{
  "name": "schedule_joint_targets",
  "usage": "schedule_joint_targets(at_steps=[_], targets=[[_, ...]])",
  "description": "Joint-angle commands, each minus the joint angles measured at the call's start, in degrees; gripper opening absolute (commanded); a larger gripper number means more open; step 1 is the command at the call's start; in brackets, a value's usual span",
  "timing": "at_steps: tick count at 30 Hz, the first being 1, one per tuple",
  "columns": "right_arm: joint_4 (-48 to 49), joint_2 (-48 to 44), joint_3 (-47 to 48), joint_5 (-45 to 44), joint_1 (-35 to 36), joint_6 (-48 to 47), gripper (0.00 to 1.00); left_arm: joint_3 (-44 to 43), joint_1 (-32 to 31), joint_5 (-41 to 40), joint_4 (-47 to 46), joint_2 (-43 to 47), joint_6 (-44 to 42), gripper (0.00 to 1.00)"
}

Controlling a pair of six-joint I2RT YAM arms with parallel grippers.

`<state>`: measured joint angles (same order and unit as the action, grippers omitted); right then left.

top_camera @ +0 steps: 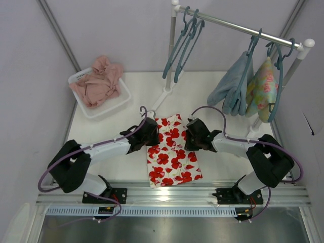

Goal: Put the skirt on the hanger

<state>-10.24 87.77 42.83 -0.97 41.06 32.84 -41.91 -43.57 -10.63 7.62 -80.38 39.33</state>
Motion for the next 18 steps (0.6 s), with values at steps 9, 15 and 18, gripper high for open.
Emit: schedule_joint_targets(at_steps=[9,15,18], targets=[[3.56,-1.12,-3.55,2.03,-6.52,-1.46,0.15,-2.83,0.24,3.86,-4.63,-8.74,-0.22,0.03],[5.14,4.15,1.46,1.94,-6.87,-3.39,0.14,0.15,-2.56,3.78,-2.79,-8.04,3.38,0.00],[6.28,7.58,4.79,2.29,-6.87,-4.36,0.14,2.61,-5.55,1.06,-0.68,-5.06,6.63,0.00]])
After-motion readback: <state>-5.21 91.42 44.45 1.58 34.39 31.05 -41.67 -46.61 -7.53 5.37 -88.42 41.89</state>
